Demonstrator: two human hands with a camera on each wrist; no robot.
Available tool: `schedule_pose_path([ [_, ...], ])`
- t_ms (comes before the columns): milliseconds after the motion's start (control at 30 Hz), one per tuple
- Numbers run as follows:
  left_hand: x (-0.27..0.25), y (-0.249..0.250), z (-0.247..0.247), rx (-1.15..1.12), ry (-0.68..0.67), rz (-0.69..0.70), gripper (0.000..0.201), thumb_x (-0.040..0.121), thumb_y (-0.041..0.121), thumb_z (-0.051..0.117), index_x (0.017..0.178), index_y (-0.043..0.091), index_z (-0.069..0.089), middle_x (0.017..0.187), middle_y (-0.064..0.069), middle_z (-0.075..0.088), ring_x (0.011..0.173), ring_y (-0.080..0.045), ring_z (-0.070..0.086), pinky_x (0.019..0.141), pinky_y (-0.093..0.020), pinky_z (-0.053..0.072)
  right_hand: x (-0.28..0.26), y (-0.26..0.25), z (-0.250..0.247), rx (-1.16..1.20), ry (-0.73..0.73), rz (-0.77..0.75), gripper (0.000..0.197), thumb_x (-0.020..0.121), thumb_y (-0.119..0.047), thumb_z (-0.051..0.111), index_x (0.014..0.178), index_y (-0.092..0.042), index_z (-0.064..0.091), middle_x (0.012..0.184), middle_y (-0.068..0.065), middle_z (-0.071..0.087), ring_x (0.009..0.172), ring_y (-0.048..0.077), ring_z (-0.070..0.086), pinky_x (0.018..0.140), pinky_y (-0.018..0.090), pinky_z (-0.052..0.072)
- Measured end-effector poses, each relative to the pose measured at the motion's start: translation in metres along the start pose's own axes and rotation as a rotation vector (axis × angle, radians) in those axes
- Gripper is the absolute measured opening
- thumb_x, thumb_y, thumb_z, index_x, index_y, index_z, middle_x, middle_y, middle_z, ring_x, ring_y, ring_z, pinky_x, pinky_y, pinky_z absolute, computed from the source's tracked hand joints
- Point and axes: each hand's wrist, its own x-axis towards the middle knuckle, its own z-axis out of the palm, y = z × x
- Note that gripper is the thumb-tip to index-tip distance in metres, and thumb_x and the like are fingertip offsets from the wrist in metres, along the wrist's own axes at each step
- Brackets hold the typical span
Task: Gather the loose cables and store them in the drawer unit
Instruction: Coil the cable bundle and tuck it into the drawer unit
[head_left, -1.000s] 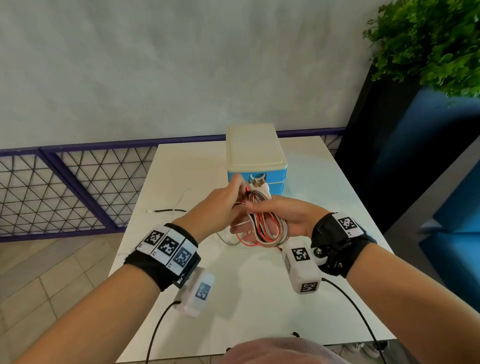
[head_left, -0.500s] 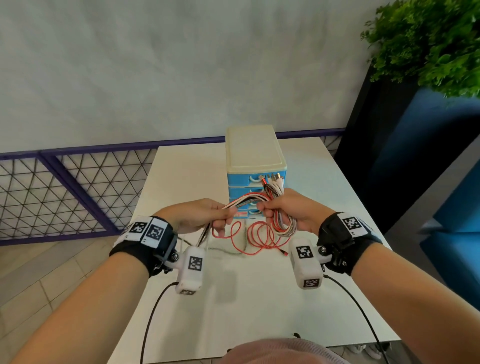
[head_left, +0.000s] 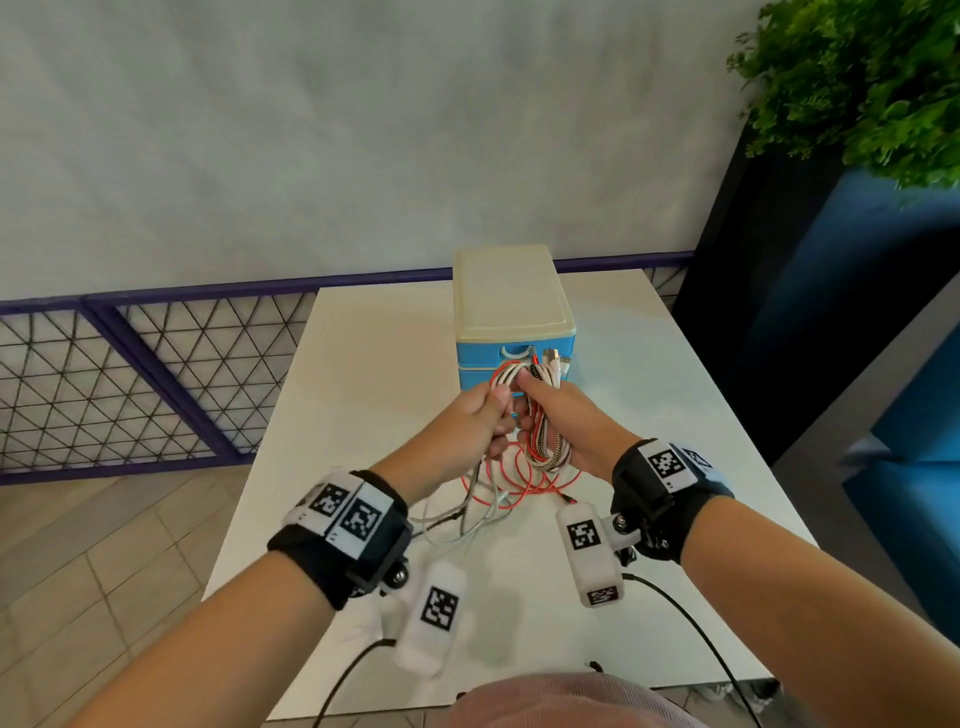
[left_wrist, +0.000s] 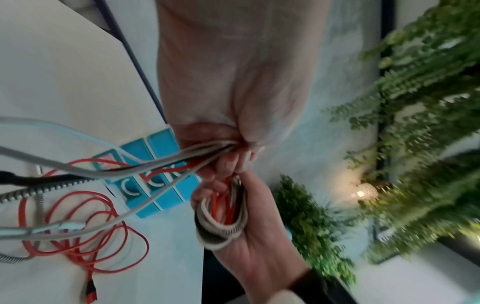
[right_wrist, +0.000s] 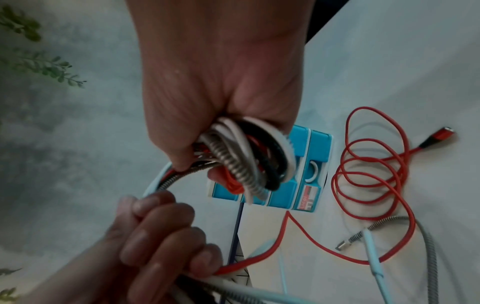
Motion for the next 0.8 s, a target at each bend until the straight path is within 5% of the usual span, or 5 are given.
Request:
schedule_pose_path([
  [133,-0.006,0.008,0.023,0.28,0.078,0.114,0.026,0.102,0.032,0.028,0.096,0.013,0.045,0.073,0.003,0.05,0.062,-0.005,0.049,0.059,-0.025,0.044,-0.013,-0.007,0.002,0.34,-0.118,0.099,0.029,0.098,-0.031,0.044,0.089,-0.012,0.064,0.061,0.002,0.059,0.051,0.013,0.056,0.054,0.024,0.043],
  [233,-0.009,0.013,0.031,0.455,0.135,0.148,0.033,0.102,0.035,0.028,0.107,0.01,0.049,0.084,0.0,0.058,0.076,-0.012,0.056,0.068,-0.03,0.046,-0.018,-0.008,0.0,0.471,-0.106,0.064,0.035,0.097,-0.027,0.039,0.11,-0.005,0.064,0.056,0.0,0.06,0.048,0.011,0.058,0.049,0.02,0.047],
  [433,-0.006,0.015,0.032,0.591,0.146,0.172,0.035,0.101,0.037,0.027,0.109,0.01,0.047,0.091,-0.012,0.064,0.085,-0.027,0.062,0.079,-0.046,0.051,-0.017,-0.006,-0.007,0.507,-0.149,0.085,0.073,0.086,-0.07,0.043,0.119,-0.008,0.063,0.091,0.012,0.069,0.086,0.026,0.068,0.085,0.039,0.051],
  [633,-0.008,0.019,0.043,1.008,0.15,0.136,0.044,0.102,0.032,0.024,0.142,0.014,0.025,0.121,-0.015,0.055,0.096,-0.032,0.061,0.08,-0.044,0.051,-0.02,-0.007,-0.004,0.318,-0.237,0.108,0.049,0.069,-0.05,0.07,0.1,-0.012,0.068,0.08,0.001,0.067,0.071,0.014,0.067,0.08,0.032,0.05],
  [800,-0.013,0.021,0.04,1.209,0.089,0.133,0.031,0.1,0.015,0.033,0.124,0.0,0.045,0.115,-0.018,0.058,0.099,-0.035,0.06,0.068,-0.038,0.039,-0.02,-0.002,-0.004,0.311,-0.276,0.165,0.024,0.077,-0.034,0.071,0.089,-0.013,0.073,0.086,0.004,0.067,0.081,0.019,0.064,0.08,0.035,0.05],
])
